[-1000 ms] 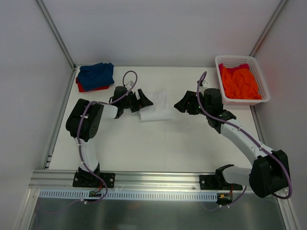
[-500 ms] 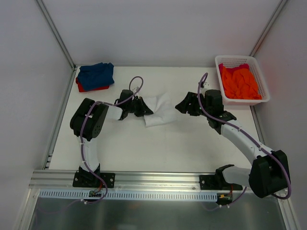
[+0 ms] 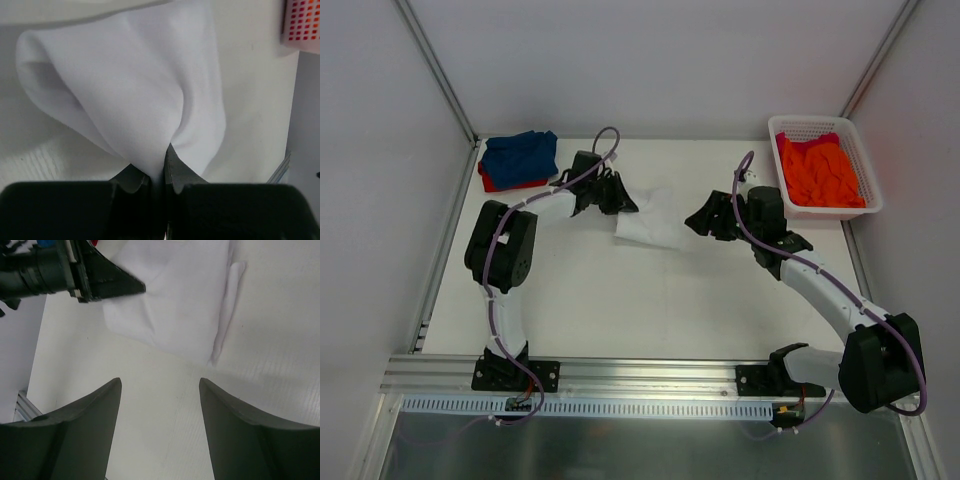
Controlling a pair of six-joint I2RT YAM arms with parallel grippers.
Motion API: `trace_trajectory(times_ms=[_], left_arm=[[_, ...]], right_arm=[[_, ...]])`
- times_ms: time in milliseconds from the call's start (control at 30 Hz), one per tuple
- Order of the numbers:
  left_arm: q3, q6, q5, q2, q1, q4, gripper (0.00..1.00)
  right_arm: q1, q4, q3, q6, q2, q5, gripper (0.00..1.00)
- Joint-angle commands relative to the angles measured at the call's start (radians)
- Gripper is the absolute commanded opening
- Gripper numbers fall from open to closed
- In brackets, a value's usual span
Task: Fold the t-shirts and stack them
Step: Neatly place the folded tshirt to the corner
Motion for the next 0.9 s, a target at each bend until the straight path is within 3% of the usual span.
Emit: trace_trajectory(times_ms=[0, 433, 667, 867], left_arm=[[0.162, 0.087, -0.008, -0.027, 0.048, -0.129, 0.0], [0.48, 0.186, 0.073, 0.044, 0.238, -0.278, 0.0], [0.731, 0.254, 0.112, 0.146, 0.321, -0.379, 0.0], [0.83, 0.291, 0.119, 0.2, 0.398, -0.41, 0.0]], right_arm=[[-0.004, 0.049, 0.0, 0.004, -0.002, -0.012, 0.67], [-0.009, 0.058, -0.003, -0.003, 0.009, -0.019, 0.67], [-0.01, 0.075, -0.012, 0.001, 0.01, -0.025, 0.67], [-0.01, 0.095, -0.025, 0.006, 0.022, -0.038, 0.67]])
